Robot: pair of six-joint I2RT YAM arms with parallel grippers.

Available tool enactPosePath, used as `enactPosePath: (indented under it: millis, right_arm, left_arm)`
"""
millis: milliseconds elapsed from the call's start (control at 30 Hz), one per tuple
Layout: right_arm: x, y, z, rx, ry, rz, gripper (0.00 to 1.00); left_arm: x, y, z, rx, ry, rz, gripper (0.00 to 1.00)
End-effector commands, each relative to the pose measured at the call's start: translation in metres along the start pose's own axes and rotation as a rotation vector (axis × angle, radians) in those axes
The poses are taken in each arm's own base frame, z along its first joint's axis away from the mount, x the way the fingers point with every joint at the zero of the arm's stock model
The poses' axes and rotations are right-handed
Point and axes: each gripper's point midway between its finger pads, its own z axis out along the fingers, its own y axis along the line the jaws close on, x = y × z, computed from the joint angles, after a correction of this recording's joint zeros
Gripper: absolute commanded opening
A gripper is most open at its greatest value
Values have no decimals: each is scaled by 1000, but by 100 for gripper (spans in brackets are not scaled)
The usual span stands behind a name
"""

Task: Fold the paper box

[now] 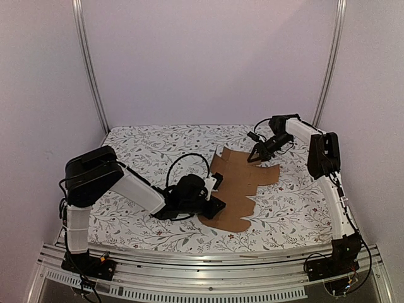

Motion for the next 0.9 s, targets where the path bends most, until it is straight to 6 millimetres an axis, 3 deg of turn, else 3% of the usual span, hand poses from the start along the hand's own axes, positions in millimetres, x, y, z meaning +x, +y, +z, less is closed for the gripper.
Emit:
enactPosePath:
  millis: [0,167,433,600,867]
  right_arm:
    - [2,36,3,77,73,-218,33]
    - [1,52,8,91,93,-322,32]
    - [-19,76,-19,144,29,-447,34]
    - [-17,97,-19,132,45,-534,41]
    - [-14,104,-8,156,80,-593,40]
  left_arm:
    - [32,12,5,-40,97,-8,18]
    - [34,13,4,-43,105,-2,17]
    - [39,14,0,-43,120,5,16]
    - [43,12,-2,-33,134,13,16]
    - [52,14,-9,-41,162,37,15]
